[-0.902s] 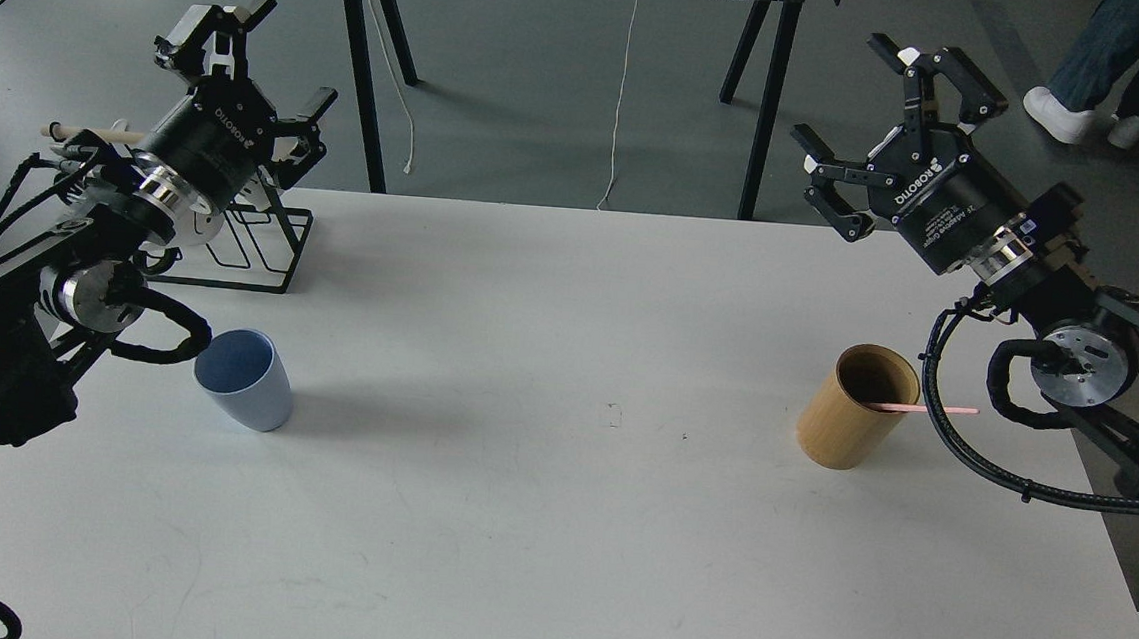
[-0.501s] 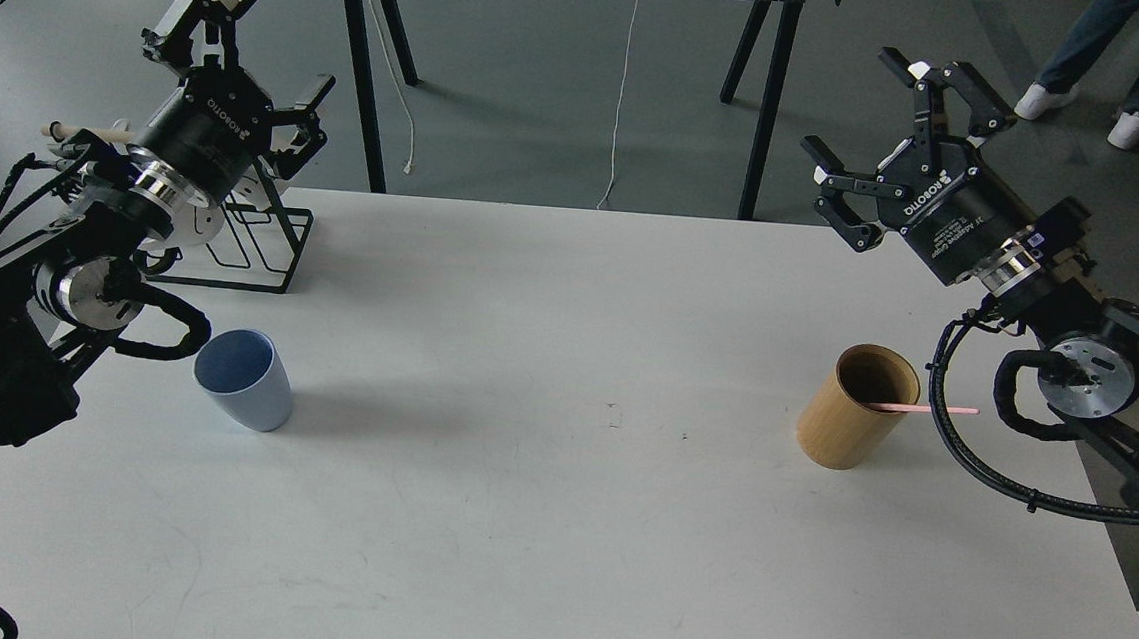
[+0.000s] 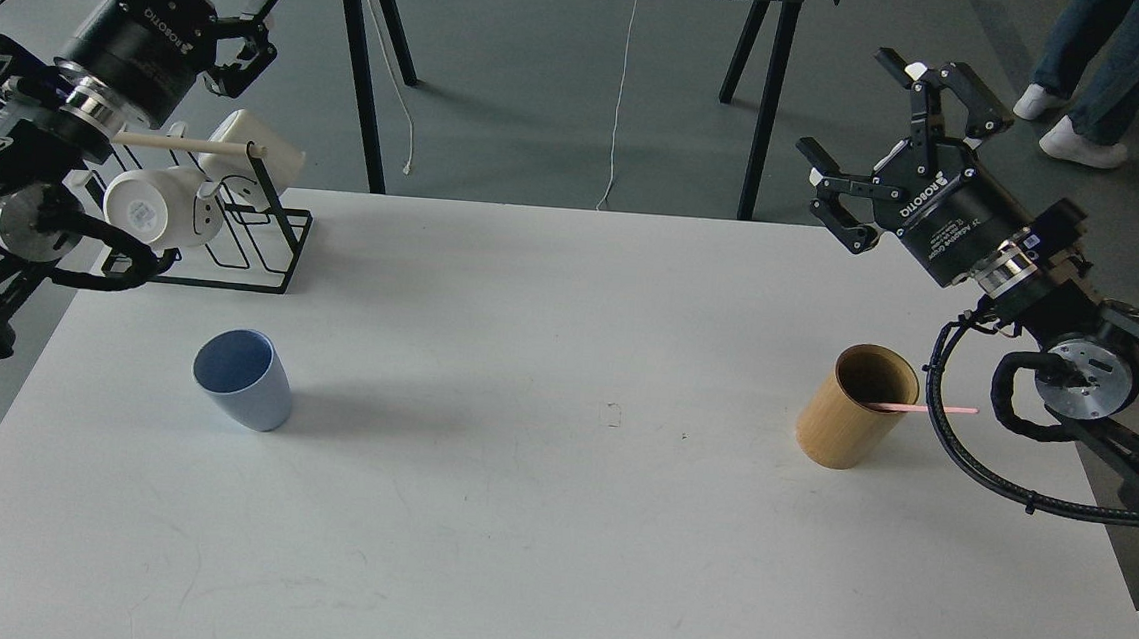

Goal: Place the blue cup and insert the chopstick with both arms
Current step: 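Raise the left arm and swing the left gripper toward the blue cup, then lower the left gripper into the blue cup's opening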

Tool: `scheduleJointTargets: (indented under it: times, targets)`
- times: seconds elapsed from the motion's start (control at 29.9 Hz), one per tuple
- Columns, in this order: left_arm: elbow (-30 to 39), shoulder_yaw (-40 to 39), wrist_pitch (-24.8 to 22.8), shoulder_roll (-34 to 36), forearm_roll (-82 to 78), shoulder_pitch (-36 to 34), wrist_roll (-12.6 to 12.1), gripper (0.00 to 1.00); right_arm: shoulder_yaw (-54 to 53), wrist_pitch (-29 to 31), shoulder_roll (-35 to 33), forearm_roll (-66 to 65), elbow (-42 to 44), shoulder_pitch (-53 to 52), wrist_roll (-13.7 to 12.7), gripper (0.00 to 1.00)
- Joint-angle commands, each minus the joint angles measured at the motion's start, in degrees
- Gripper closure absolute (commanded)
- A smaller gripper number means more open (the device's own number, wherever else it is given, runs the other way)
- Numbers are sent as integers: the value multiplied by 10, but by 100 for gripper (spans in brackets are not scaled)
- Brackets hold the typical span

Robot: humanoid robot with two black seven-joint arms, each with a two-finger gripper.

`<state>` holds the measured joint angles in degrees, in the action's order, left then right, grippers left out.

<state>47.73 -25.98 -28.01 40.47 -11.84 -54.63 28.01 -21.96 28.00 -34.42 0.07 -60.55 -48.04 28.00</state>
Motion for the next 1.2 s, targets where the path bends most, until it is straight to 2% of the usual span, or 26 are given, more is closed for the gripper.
scheduleJointTargets:
  times: [0.0,0.1,0.23,0.43,0.53,0.8,1.17]
  targets:
    - [75,84,0,107,-66,-52,0,1,-11,0,-3,-2,2,1,0,6]
    - [134,144,0,181,-195,-100,0,1,-26,0,-3,-2,3,1,0,6]
    - [181,201,0,231,-409,-115,0,1,-28,0,-3,-3,3,1,0,6]
    - [171,344,0,219,-609,-115,0,1,-27,0,-3,-5,3,12,0,6]
    - [135,391,17,198,-654,-109,0,1,-28,0,-3,-4,3,16,0,6]
    - [38,407,29,136,-724,-65,0,1,-29,0,-4,-4,3,29,0,6]
    - [-14,407,36,92,-724,-51,0,1,-30,0,-10,-4,5,32,0,6]
